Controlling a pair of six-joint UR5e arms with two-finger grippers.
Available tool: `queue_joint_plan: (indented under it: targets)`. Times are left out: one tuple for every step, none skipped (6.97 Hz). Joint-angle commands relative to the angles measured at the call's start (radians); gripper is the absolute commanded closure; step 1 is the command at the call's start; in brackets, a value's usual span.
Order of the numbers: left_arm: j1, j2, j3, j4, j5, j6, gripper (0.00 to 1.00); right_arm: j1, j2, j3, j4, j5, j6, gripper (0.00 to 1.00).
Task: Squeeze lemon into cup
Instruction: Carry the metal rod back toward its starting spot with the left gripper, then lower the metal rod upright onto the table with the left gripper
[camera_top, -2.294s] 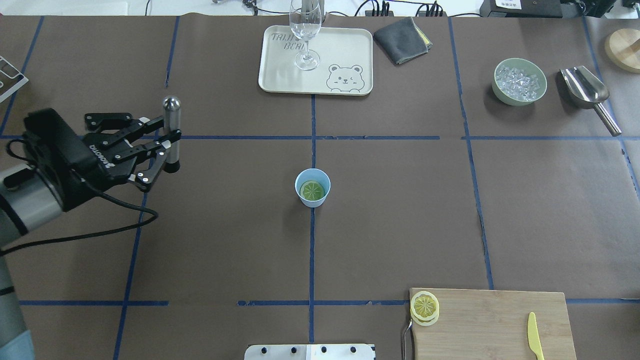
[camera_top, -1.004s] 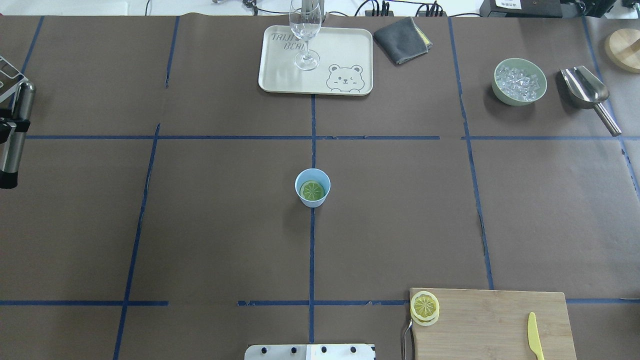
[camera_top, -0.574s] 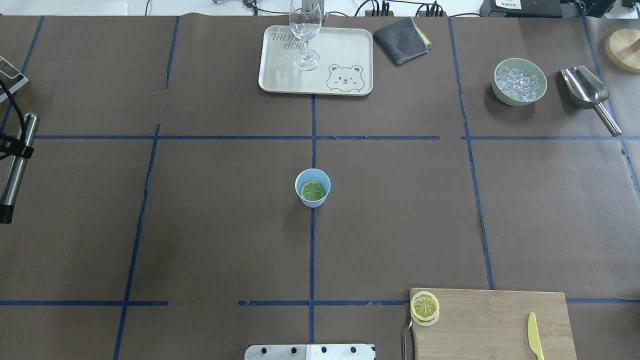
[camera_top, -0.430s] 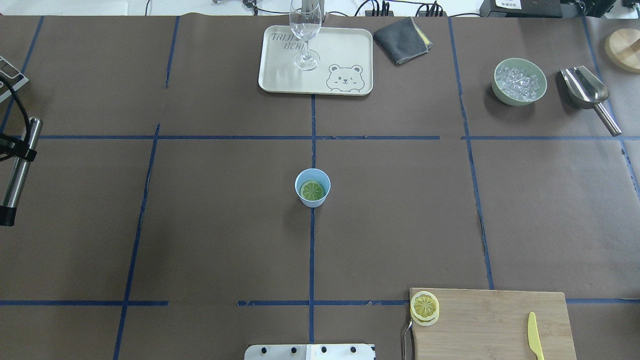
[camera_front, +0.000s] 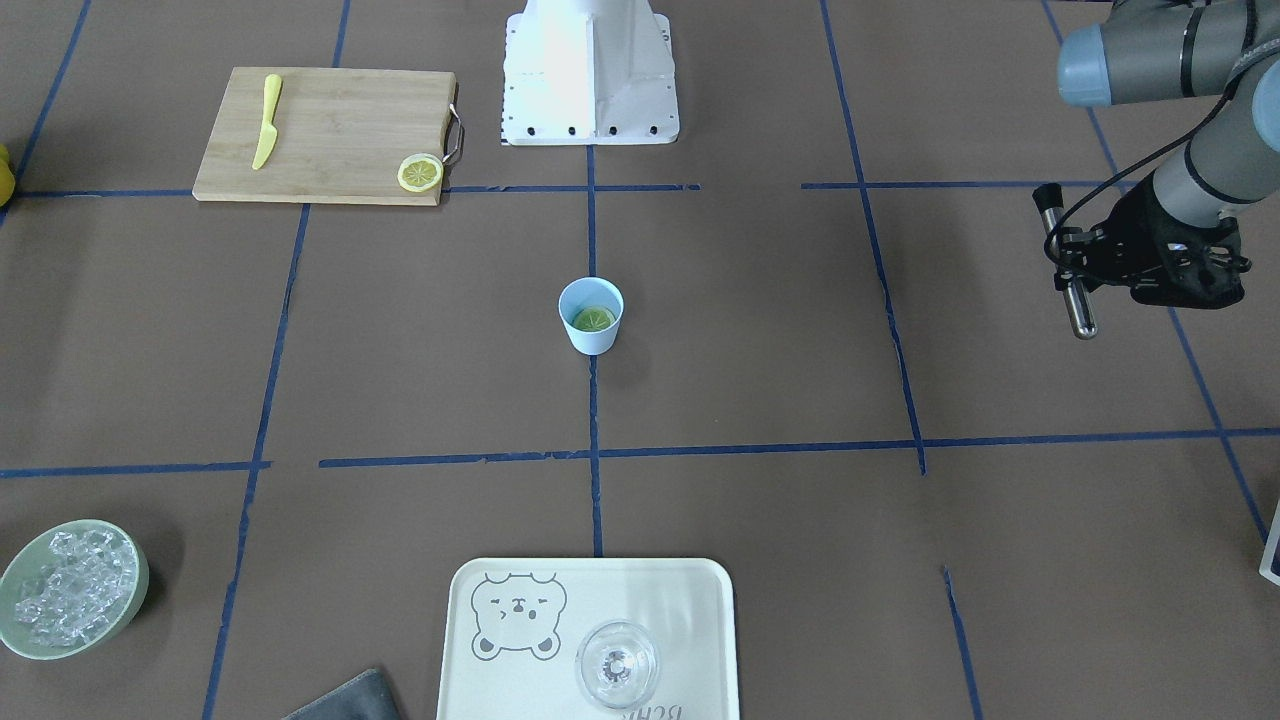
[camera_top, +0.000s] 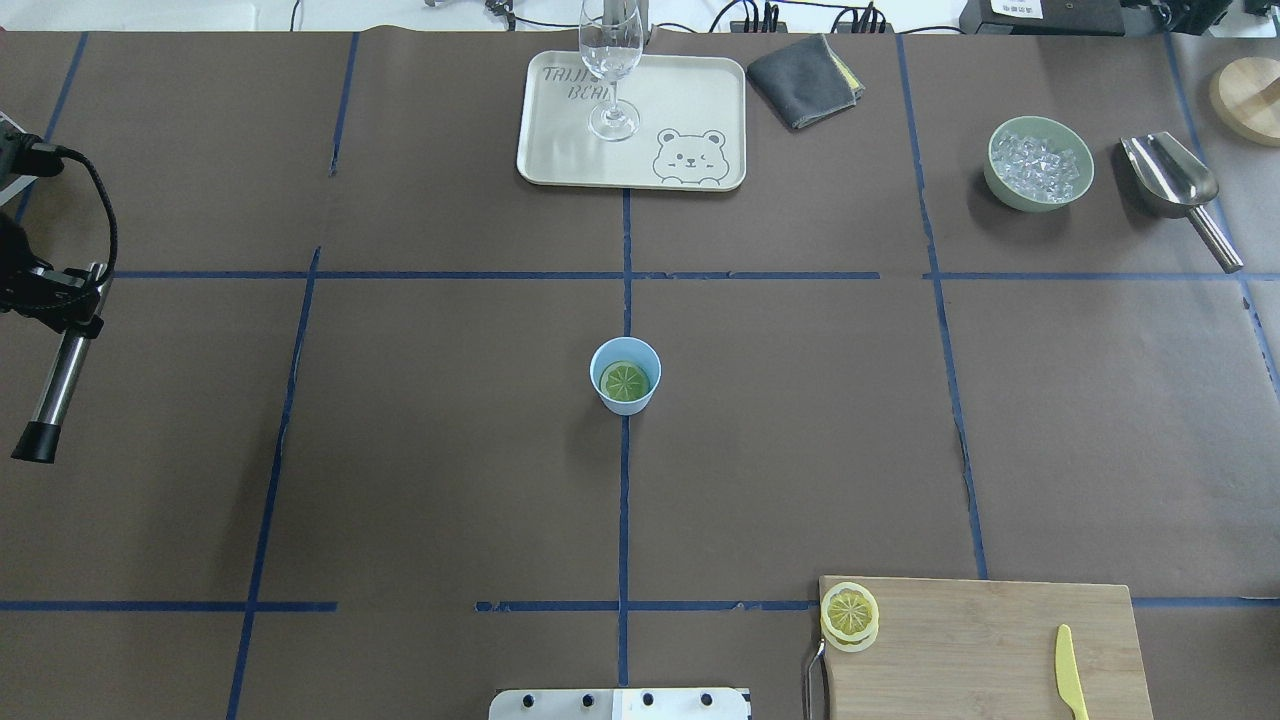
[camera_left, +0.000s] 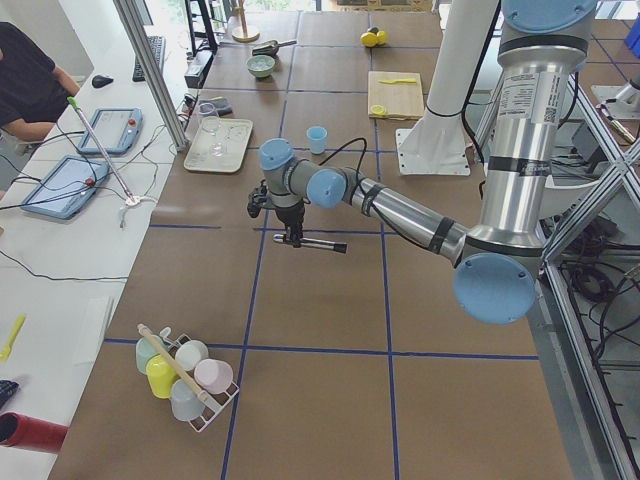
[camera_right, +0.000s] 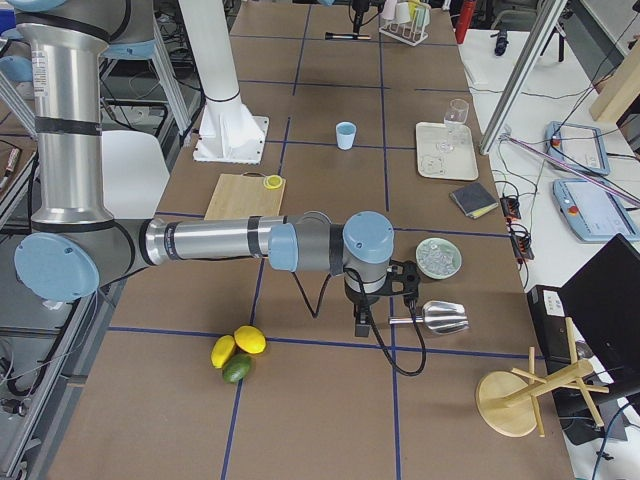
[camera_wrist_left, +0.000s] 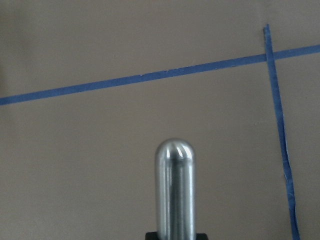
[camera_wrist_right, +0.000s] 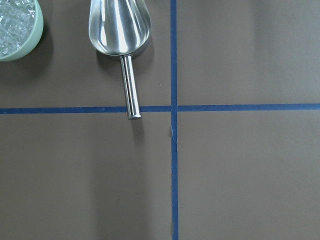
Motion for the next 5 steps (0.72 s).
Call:
queue_joint_plan:
  targets:
    - [0.048,-0.018,0.053,0.014,-0.044,-0.036,1.00,0.000,0.002,0.000,0.000,0.000,0.000,0.00]
    - [0.059,-0.020,0.061,0.010,-0.045,-0.038,1.00,0.000,0.002,0.000,0.000,0.000,0.000,0.00]
    - [0.067,-0.020,0.087,-0.034,-0.045,-0.038,1.00,0.000,0.002,0.000,0.000,0.000,0.001,0.00]
    - [0.086,-0.023,0.137,-0.103,-0.045,-0.042,1.00,-0.002,0.002,0.000,0.000,0.000,0.002,0.00]
    - [0.102,-0.043,0.186,-0.181,-0.050,-0.105,1.00,-0.002,0.002,0.000,0.000,0.000,0.000,0.00]
